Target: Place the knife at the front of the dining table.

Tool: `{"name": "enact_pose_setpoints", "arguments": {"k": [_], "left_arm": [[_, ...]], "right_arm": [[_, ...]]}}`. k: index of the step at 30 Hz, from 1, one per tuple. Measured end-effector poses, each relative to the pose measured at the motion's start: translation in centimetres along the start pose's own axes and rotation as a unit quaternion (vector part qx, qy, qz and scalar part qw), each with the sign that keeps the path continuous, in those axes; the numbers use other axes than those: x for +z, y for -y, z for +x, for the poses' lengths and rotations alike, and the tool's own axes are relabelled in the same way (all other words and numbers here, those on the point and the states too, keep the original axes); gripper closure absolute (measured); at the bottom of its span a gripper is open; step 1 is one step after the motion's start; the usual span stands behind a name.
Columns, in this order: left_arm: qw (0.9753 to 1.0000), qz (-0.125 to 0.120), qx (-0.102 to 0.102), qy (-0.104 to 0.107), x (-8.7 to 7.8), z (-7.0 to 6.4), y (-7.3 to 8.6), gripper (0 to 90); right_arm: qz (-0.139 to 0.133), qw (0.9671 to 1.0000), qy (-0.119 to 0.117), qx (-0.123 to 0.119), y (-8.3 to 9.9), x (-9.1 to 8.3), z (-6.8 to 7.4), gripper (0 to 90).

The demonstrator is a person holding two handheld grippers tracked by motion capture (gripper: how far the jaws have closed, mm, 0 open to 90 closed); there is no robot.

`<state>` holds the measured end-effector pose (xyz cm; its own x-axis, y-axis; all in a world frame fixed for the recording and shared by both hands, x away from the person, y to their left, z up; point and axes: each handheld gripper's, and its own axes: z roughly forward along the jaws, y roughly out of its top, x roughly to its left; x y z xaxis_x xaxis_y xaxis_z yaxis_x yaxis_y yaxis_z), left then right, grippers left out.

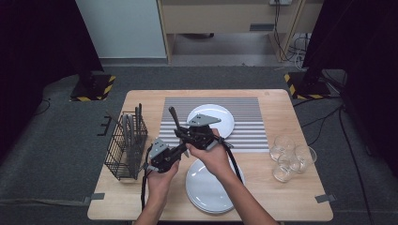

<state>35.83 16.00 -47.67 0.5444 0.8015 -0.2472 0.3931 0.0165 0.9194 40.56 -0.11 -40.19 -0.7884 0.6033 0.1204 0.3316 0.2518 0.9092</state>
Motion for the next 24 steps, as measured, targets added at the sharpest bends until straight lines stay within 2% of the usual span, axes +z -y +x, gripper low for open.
{"name": "enact_pose_setpoints", "arguments": {"k": [5, 9, 11, 14, 15, 19, 24], "left_arm": [[1.0000, -0.003, -0.001, -0.002, -0.1, 0.0, 0.0, 88.9], [0.9999, -0.006, -0.010, -0.005, -0.4, 0.4, 0.0, 89.0], [0.9999, -0.007, -0.012, -0.009, -0.5, 0.6, -0.1, 88.9], [0.9998, -0.009, -0.015, -0.013, -0.7, 0.8, -0.1, 89.0], [0.9997, -0.010, -0.016, -0.014, -0.7, 0.9, -0.1, 89.0], [0.9997, -0.009, -0.015, -0.016, -0.7, 1.0, -0.1, 88.9], [0.9997, -0.008, -0.012, -0.021, -0.7, 1.2, -0.2, 89.0]], "right_arm": [[-0.004, 1.0000, 0.002, -0.003, -0.1, -0.1, 0.1, 79.1], [-0.009, 1.0000, 0.002, -0.003, -0.1, -0.2, 0.1, 74.6], [-0.013, 0.9999, 0.006, -0.007, -0.2, -0.3, 0.1, 67.4], [-0.011, 0.9998, 0.012, -0.014, -0.2, -0.5, 0.1, 62.5], [-0.011, 0.9998, 0.014, -0.010, 0.0, -0.6, 0.0, 57.5], [-0.008, 0.9998, 0.009, -0.012, 0.3, -0.8, -0.2, 51.7], [-0.016, 0.9998, 0.008, -0.001, 0.9, -1.4, -0.7, 41.5]]}}
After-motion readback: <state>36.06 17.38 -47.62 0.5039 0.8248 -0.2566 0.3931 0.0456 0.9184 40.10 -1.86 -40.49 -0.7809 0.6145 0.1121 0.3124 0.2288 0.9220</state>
